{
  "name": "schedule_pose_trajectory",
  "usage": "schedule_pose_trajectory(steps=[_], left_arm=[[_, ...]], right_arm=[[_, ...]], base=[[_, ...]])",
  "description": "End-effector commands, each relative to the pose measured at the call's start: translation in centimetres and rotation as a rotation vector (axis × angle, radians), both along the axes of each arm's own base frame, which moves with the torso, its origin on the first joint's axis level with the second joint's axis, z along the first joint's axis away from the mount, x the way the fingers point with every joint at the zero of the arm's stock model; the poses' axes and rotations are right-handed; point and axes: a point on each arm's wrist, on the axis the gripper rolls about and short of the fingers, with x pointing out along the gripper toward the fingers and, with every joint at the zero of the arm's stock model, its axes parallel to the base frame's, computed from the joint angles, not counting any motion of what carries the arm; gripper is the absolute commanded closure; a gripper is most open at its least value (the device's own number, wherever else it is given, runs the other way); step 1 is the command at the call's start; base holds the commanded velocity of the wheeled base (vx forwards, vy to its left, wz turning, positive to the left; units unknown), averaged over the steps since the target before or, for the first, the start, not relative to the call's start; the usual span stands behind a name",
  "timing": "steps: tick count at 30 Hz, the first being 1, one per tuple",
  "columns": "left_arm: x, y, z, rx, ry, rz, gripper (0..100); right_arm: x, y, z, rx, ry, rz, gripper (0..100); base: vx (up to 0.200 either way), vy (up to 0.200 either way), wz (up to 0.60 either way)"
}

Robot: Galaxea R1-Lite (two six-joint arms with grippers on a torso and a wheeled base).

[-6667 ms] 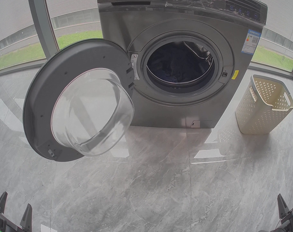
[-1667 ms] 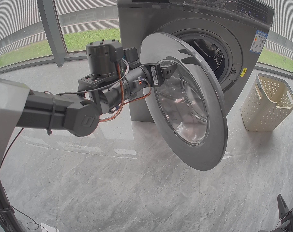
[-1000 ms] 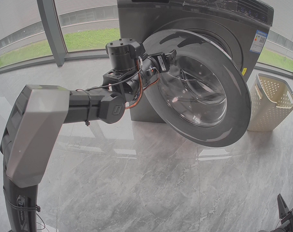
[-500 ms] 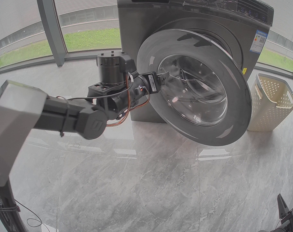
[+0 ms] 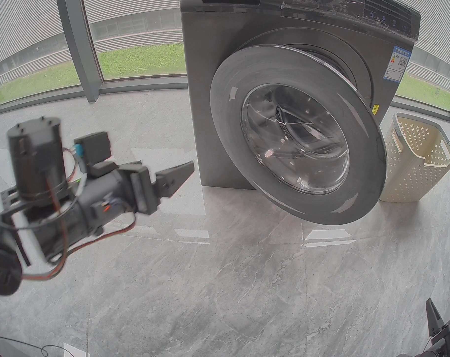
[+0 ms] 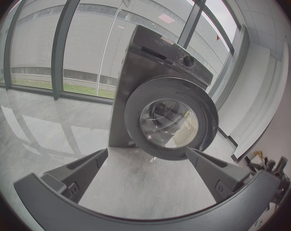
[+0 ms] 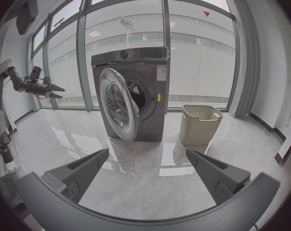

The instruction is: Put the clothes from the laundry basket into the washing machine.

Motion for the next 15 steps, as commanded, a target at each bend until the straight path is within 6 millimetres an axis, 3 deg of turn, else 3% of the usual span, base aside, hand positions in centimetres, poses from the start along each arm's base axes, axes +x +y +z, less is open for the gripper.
schedule_pose_trajectory(steps=[1,8,15], left_arm=[[-15.8,12.0,-6.8,0.067,-0.161,0.102,0],[-18.5,14.2,-7.7,0.087,-0.189,0.382,0],[-21.5,14.5,-11.1,0.131,-0.236,0.450,0]], right_arm=[[0.0,0.0,-0.5,-0.001,0.007,-0.002,0],[0.0,0.0,-0.5,0.000,0.007,-0.005,0],[0.0,0.0,-0.5,-0.032,0.005,0.003,0]], base=[[0.000,0.000,0.00],[0.000,0.000,0.00],[0.000,0.000,0.00]])
